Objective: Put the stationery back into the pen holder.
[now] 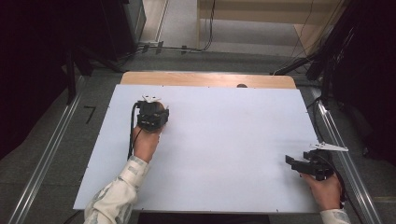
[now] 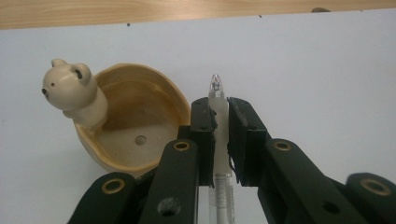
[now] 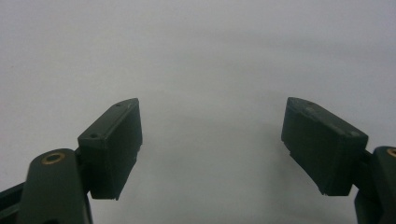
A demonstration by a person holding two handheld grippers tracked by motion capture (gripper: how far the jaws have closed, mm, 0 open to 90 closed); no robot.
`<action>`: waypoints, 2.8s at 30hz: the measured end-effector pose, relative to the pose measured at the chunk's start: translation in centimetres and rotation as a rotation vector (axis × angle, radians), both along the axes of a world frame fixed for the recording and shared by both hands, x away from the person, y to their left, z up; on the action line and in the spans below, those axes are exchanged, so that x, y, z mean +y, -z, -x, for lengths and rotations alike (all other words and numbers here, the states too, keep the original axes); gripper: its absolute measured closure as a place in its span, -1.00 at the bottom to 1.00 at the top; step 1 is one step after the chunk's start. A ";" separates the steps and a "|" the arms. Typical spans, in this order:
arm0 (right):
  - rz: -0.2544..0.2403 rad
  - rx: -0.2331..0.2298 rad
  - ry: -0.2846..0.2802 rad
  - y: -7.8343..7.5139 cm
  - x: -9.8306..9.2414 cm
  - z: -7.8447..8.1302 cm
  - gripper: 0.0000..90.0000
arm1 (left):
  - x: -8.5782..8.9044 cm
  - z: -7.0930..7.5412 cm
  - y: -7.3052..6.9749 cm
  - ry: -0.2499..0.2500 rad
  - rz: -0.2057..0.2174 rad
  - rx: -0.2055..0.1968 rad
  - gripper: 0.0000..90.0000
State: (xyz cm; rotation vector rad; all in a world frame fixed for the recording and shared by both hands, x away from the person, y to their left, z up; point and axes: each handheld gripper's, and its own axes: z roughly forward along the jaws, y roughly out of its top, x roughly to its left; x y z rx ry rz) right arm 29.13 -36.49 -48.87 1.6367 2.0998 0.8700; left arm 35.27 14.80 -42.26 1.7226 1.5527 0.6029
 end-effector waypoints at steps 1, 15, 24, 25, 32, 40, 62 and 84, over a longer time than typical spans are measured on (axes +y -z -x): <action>0.000 0.000 0.001 0.0 0.0 0.0 -0.57 | 0.1 -0.1 0.0 -0.002 0.002 -0.004 0.81; 0.002 0.003 -0.002 0.1 0.0 -0.1 -0.57 | 1.5 -1.7 -0.3 -0.047 0.010 -0.001 0.81; 0.005 0.006 -0.002 0.2 0.0 -0.1 -0.57 | 1.9 -2.9 -0.6 -0.060 0.013 0.005 0.81; 0.005 0.006 -0.002 0.2 0.0 -0.1 -0.57 | 2.0 -3.0 -0.6 -0.062 0.017 0.004 0.81; 0.004 0.008 0.001 0.2 0.0 -0.1 -0.57 | 2.4 -4.1 -0.3 -0.076 0.021 0.020 0.81; 0.005 0.014 -0.001 0.3 0.0 -0.2 -0.57 | 2.4 -5.0 -0.4 -0.075 0.019 0.009 0.81; 0.001 0.024 -0.003 0.6 -0.2 -0.2 -0.57 | 2.4 -7.8 -1.0 -0.078 0.006 -0.008 0.80; -0.004 0.022 -0.002 0.6 -0.3 -0.2 -0.57 | 3.1 -9.6 -2.1 -0.096 0.007 -0.052 0.80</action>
